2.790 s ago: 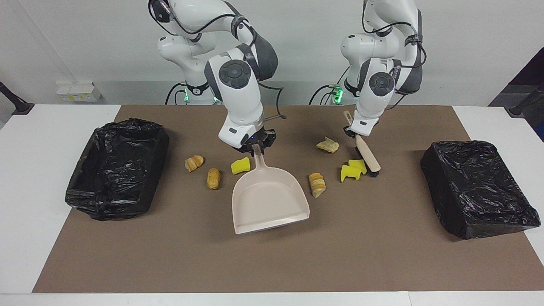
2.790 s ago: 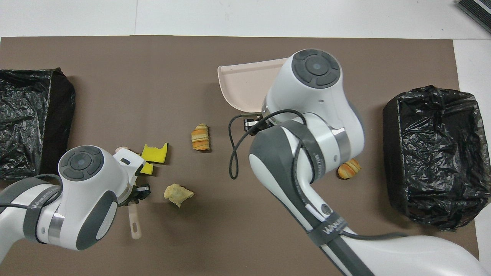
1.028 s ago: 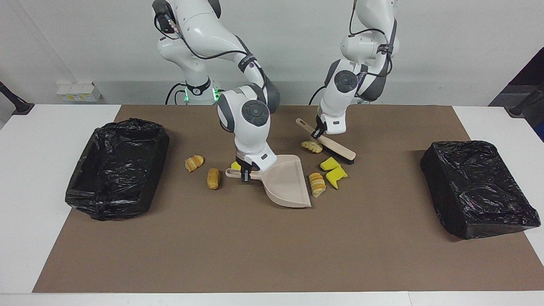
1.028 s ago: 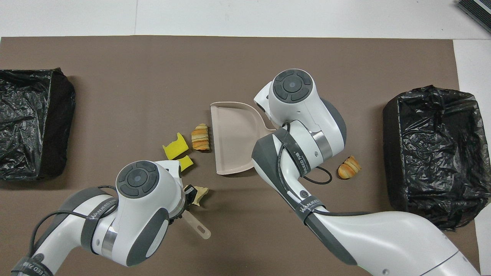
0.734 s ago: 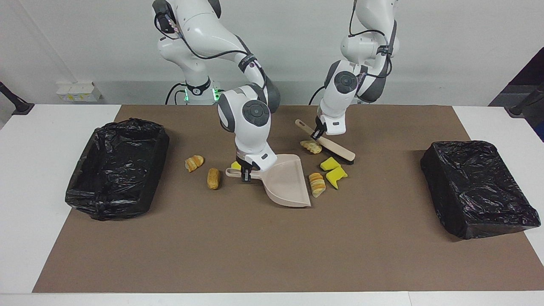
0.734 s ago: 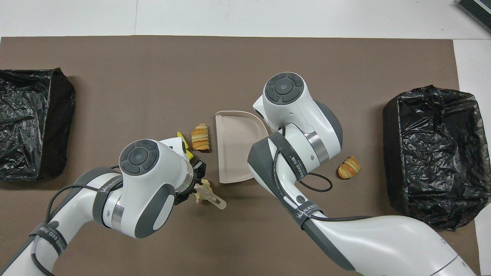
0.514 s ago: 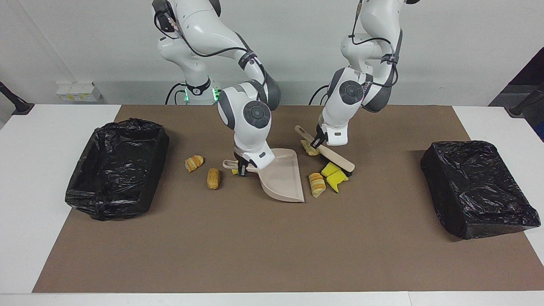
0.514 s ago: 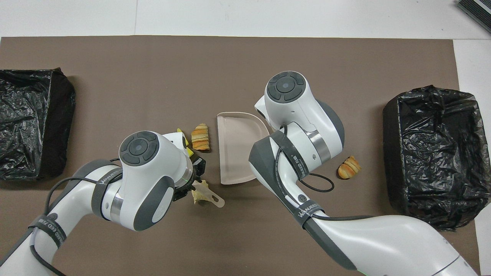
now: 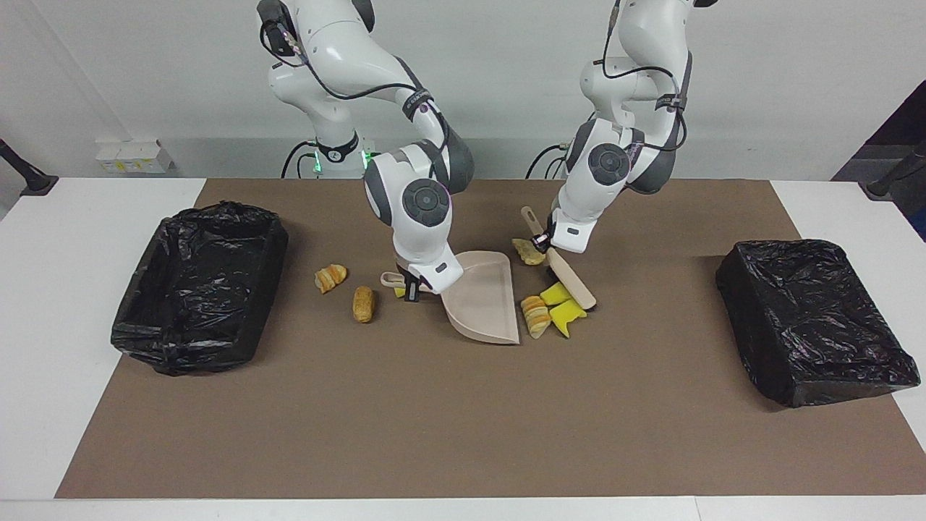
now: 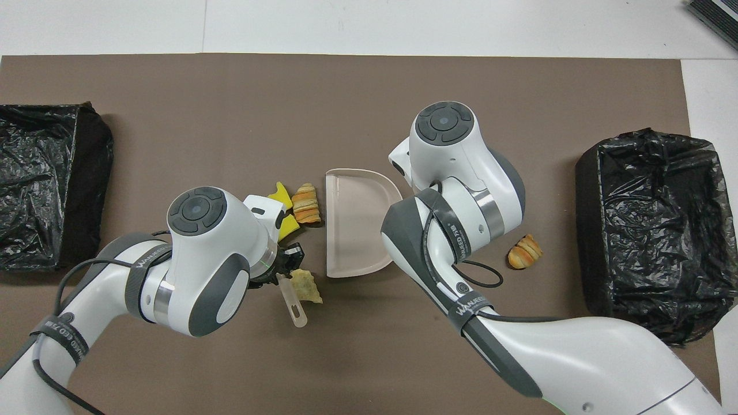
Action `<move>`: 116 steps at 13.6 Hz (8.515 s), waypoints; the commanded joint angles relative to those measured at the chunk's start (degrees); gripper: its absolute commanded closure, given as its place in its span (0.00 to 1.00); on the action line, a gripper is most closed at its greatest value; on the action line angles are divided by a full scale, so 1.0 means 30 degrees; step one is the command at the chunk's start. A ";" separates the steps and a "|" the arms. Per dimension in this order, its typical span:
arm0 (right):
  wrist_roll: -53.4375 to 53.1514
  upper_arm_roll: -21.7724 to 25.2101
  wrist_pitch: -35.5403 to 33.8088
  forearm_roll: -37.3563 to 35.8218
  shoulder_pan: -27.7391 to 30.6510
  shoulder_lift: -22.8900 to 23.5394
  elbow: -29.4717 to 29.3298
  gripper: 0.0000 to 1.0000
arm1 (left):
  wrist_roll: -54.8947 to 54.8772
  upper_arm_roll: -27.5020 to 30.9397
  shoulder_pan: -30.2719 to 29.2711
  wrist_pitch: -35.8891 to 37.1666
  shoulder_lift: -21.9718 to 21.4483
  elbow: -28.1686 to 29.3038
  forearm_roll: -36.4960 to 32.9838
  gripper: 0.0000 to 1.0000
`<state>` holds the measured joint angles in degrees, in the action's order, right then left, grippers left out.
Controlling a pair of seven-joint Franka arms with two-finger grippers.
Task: Sweep and dump trash in bin
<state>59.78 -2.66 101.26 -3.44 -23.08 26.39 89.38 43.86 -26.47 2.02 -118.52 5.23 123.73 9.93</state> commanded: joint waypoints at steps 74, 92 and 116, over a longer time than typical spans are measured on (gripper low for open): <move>0.0122 -0.0198 0.3687 -0.1461 0.0075 -0.4458 0.8758 1.00 | 0.8665 -0.2662 0.1171 0.1135 -0.4878 0.3696 0.1435 1.00; -0.1088 -0.0022 0.0320 -0.2715 -0.1068 -0.5015 0.6563 1.00 | 0.7064 -0.2574 0.1494 -0.0252 -0.2385 0.2382 0.1201 1.00; -0.2641 -0.0227 0.1226 -0.4185 -0.2210 -0.5690 0.8613 1.00 | 0.0909 -0.2691 0.3395 -0.0924 -0.3266 0.2675 0.0440 1.00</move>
<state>52.71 -2.95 103.66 -16.55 -30.35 11.06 113.44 46.34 -35.01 10.19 -120.06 -3.92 131.72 11.08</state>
